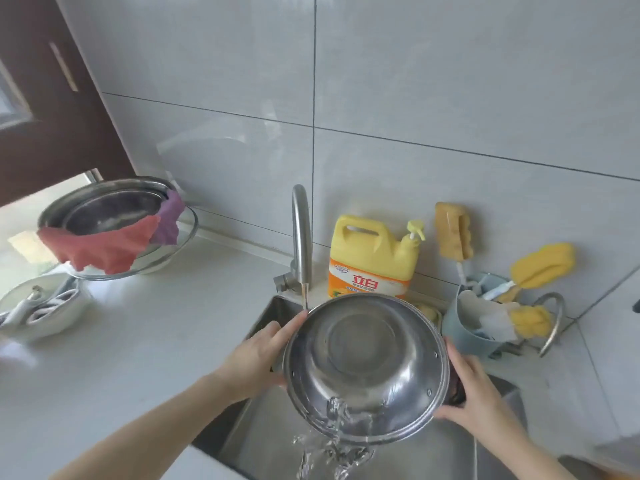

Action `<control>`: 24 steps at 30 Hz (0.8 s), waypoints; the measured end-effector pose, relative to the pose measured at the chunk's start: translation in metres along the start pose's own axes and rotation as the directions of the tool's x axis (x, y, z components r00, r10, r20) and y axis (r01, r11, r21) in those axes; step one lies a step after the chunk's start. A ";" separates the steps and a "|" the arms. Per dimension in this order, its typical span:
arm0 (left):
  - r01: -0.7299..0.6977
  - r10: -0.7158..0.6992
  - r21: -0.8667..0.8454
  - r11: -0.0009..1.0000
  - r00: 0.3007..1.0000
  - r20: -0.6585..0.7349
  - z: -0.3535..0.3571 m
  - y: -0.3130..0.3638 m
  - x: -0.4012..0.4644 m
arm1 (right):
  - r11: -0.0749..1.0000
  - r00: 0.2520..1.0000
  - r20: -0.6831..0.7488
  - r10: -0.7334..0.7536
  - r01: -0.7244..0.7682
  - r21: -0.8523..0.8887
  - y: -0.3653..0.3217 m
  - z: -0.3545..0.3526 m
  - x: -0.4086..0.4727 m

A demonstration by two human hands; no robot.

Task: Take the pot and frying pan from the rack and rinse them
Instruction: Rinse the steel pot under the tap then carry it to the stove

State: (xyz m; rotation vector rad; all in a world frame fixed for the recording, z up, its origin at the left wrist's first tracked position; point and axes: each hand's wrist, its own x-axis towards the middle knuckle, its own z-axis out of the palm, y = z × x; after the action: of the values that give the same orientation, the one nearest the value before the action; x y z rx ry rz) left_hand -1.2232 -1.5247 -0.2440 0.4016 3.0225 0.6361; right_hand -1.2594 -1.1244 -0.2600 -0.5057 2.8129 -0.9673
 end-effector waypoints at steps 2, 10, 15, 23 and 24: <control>-0.135 0.141 0.044 0.990 0.976 -0.165 0.014 0.008 -0.001 | 0.992 0.999 -0.053 0.010 -0.016 -0.124 0.003 -0.011 -0.012; -0.384 0.476 0.280 0.880 0.707 -0.523 -0.014 0.032 0.012 | 0.884 0.810 -0.455 -0.369 0.155 -0.441 -0.015 -0.063 -0.033; -0.397 0.535 0.359 0.844 0.597 -0.597 -0.055 0.044 0.015 | 0.812 0.667 -0.516 -0.538 0.246 -0.529 -0.040 -0.095 -0.033; -0.377 0.593 0.457 0.805 0.518 -0.617 -0.092 0.047 0.016 | 0.664 0.444 -0.511 -0.737 0.333 -0.669 -0.069 -0.121 -0.029; -0.377 0.593 0.457 0.805 0.519 -0.615 -0.092 0.046 0.016 | 0.665 0.441 -0.511 -0.738 0.345 -0.662 -0.068 -0.121 -0.028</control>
State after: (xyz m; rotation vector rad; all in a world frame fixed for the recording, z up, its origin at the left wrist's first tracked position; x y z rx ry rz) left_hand -1.2349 -1.5159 -0.1404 1.3923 3.8080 0.4630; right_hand -1.2413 -1.0957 -0.1228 -1.5497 3.7901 -0.6032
